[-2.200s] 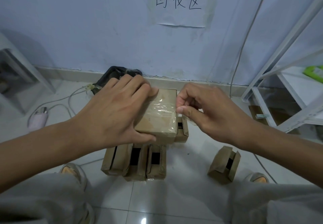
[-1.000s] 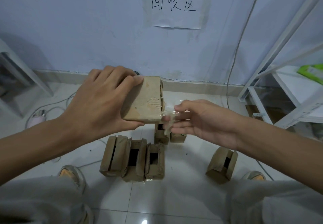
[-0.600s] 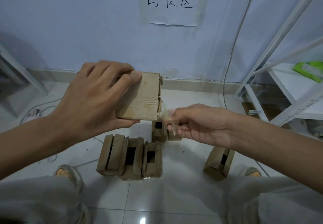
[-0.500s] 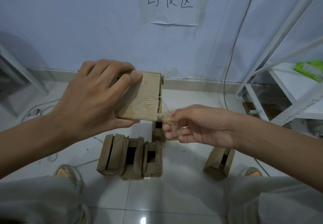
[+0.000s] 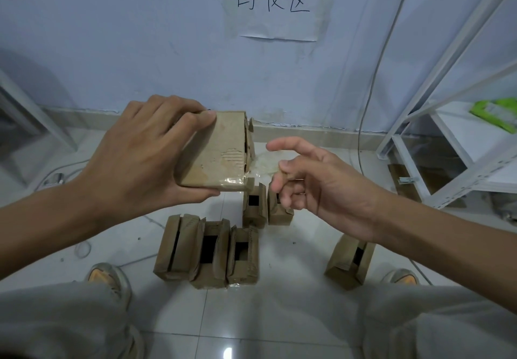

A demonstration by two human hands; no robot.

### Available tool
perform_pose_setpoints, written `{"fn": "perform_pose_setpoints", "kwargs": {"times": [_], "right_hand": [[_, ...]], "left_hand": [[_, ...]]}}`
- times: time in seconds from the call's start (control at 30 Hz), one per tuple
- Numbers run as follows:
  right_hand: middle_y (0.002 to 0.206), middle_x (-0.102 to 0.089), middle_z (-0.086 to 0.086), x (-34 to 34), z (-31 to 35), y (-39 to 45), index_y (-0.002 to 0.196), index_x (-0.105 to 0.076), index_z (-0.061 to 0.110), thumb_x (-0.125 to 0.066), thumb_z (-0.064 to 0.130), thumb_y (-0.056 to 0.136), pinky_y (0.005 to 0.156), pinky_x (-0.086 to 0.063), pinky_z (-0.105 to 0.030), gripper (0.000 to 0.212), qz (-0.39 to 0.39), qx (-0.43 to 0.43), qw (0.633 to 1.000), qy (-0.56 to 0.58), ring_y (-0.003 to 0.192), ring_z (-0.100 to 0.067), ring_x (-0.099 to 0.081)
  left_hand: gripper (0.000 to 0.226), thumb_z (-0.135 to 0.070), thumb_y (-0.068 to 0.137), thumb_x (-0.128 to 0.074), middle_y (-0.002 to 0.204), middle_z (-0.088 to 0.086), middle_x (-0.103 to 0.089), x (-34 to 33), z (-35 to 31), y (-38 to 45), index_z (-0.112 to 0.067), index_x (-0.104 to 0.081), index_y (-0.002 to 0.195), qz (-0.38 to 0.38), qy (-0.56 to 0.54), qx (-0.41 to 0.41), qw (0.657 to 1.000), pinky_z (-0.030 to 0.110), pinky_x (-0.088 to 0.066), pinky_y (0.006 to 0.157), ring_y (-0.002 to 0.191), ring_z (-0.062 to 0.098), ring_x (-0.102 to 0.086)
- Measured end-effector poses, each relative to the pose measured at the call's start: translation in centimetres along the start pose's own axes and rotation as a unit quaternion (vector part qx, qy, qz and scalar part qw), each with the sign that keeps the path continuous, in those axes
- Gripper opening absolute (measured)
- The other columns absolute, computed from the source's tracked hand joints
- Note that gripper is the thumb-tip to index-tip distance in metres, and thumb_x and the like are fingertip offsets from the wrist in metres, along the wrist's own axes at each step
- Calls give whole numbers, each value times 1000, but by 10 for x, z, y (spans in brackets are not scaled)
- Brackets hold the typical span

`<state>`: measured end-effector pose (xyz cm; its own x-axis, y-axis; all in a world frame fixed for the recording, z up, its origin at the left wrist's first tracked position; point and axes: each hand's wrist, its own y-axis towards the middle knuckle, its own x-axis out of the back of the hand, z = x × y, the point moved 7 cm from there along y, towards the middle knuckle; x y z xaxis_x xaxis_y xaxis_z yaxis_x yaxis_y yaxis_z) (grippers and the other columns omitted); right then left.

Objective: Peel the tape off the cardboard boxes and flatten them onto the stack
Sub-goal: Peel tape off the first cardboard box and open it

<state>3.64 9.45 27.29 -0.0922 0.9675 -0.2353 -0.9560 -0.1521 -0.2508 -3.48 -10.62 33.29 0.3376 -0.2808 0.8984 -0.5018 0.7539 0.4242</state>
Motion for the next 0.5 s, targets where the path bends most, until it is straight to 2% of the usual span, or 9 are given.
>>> {"fn": "perform_pose_setpoints", "kwargs": {"times": [0.1,0.17,0.23,0.33,0.4,0.5], "right_hand": [[96,-71,-17,-4,3,-1,123,-61,10,-41,15,100,55,-49,-25,30,54,-12,998,28,69,-25,-67],[98,-71,-17,-4,5,-1,123,-60,9,-42,13,94,55,-48,-25,34,71,-11,997,26,69,-26,-67],[96,-71,-15,-1,5,1,124,-61,12,-46,11,103,53,-48,-24,25,62,4,998,-14,67,-23,-66],[93,-69,-10,3,1,2,118,-67,17,-57,30,105,50,-46,-22,20,28,-3,997,-71,65,-19,-64],[103,-74,-11,5,-2,2,111,-68,17,-59,35,103,52,-48,-21,22,11,-17,997,-80,71,-18,-68],[116,-76,-15,4,-7,3,106,-67,14,-61,32,103,56,-53,-20,19,12,-39,999,-34,81,-17,-72]], "left_hand": [[98,-78,71,-66,137,13,-55,-1,-1,0,-8,-53,138,4,-5,-2,1000,48,-41,88,116,36,-55],[99,-80,71,-64,137,12,-55,-1,0,-1,-8,-53,138,5,-14,2,1000,48,-41,88,116,36,-55],[100,-81,70,-64,135,11,-55,-1,2,-1,-9,-53,139,5,-30,10,999,48,-42,88,114,35,-55],[102,-82,68,-65,135,9,-55,-3,3,-1,-11,-53,139,17,-34,12,999,48,-43,88,114,33,-55],[101,-82,69,-63,136,10,-55,-4,1,-1,-10,-53,139,21,-27,4,999,47,-42,87,115,33,-54],[99,-80,71,-65,136,11,-55,-5,-2,0,-9,-53,139,20,-9,-11,1000,47,-40,86,116,34,-54]]}}
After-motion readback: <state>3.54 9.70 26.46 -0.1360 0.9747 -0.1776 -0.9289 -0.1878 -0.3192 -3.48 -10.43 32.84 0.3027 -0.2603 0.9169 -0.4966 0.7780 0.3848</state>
